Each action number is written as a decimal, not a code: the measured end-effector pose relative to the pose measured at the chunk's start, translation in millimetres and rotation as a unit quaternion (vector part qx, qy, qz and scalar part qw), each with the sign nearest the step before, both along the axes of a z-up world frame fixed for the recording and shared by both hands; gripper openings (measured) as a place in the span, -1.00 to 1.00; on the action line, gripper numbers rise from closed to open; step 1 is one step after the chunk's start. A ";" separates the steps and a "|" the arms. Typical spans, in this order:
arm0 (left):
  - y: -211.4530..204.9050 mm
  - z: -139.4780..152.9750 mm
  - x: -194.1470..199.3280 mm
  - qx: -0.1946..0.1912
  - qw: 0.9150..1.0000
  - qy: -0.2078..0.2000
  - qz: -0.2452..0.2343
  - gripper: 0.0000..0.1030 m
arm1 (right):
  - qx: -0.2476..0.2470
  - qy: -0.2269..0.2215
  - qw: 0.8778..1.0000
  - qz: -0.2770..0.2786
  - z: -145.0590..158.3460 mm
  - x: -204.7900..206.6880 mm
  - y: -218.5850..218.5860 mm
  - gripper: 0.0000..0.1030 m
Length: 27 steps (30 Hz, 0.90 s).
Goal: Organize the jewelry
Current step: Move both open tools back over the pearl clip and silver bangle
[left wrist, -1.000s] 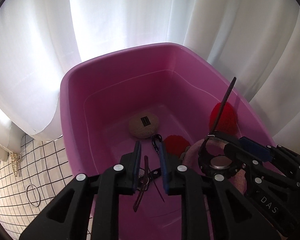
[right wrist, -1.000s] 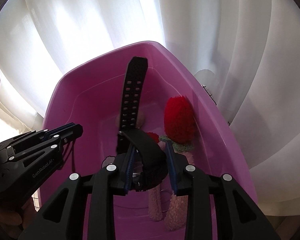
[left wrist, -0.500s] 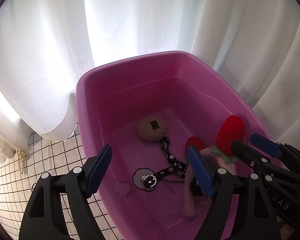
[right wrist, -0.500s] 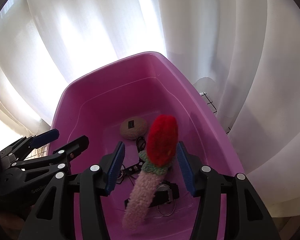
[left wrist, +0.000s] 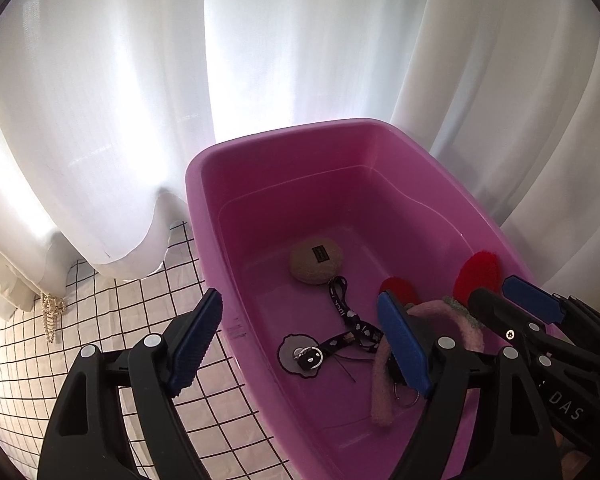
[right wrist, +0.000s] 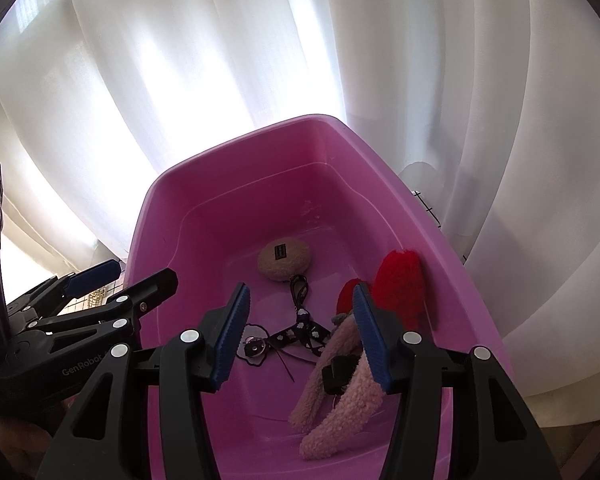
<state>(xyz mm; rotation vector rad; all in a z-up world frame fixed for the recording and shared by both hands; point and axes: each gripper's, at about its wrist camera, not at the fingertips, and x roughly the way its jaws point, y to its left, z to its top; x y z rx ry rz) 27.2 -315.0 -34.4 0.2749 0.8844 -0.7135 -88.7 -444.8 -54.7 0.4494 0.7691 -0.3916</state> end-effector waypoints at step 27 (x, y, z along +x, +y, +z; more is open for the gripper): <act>188.8 7.6 56.5 -0.034 0.992 0.000 0.123 0.53 | -0.035 0.006 0.991 0.128 21.6 83.8 162.0 0.03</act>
